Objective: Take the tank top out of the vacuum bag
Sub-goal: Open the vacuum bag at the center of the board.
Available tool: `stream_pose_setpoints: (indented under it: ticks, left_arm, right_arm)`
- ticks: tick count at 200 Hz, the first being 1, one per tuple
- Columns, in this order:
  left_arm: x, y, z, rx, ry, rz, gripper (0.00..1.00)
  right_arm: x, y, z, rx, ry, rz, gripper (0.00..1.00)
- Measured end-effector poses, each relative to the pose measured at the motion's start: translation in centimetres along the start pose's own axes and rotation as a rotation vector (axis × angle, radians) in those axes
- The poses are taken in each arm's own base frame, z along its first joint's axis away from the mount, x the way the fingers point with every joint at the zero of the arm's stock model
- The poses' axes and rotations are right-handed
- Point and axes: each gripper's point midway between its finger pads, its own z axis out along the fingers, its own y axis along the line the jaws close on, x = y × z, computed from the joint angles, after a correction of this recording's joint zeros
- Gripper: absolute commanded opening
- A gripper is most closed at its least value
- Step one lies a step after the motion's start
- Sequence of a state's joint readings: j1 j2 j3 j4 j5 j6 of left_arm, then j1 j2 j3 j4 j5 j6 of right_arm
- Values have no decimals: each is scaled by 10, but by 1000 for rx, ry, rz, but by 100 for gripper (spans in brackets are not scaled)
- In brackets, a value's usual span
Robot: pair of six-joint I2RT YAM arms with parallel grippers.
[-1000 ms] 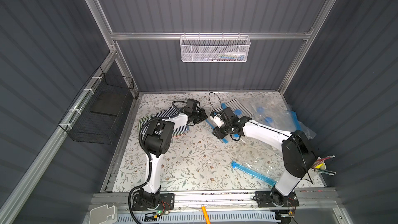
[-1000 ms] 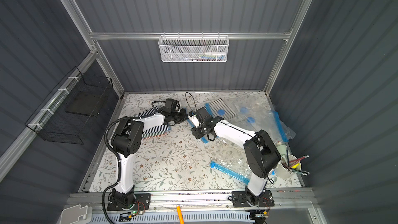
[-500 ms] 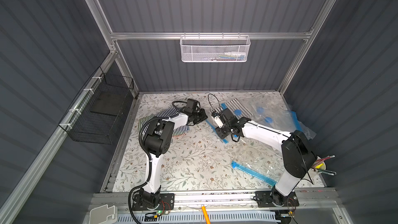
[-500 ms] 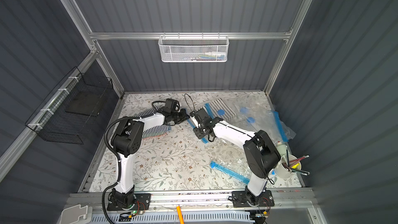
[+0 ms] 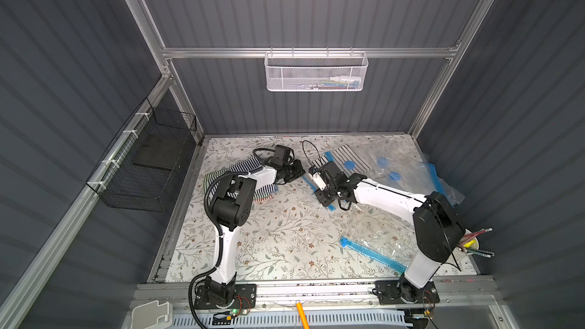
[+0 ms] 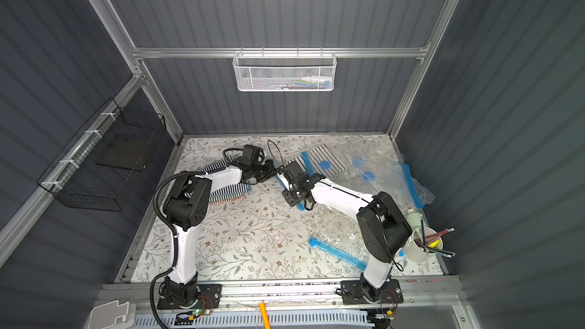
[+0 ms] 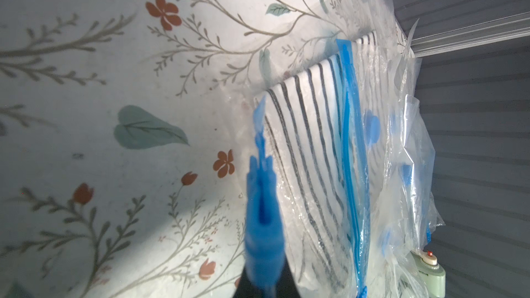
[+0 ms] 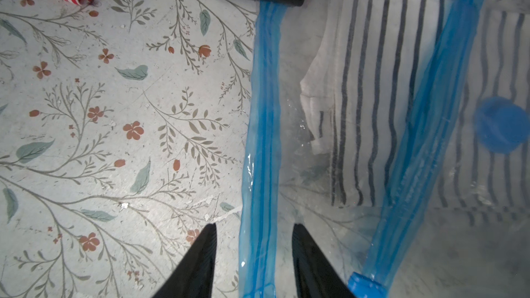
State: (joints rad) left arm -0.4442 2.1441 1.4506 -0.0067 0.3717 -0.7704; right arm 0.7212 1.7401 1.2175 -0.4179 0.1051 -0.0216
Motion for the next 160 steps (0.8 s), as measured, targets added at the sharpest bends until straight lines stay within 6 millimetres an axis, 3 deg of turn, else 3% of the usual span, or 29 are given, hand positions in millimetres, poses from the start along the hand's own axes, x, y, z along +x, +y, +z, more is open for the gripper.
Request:
stream_pose_setpoints:
  ticks: [62,160]
  left_arm:
    - [0,-3,0,16,3,-12,0]
    - [1,-2,0,16,5,-15,0]
  right_arm:
    - [22,-3,27,44,92,-19,38]
    - [18,-4,20,45,78,3,39]
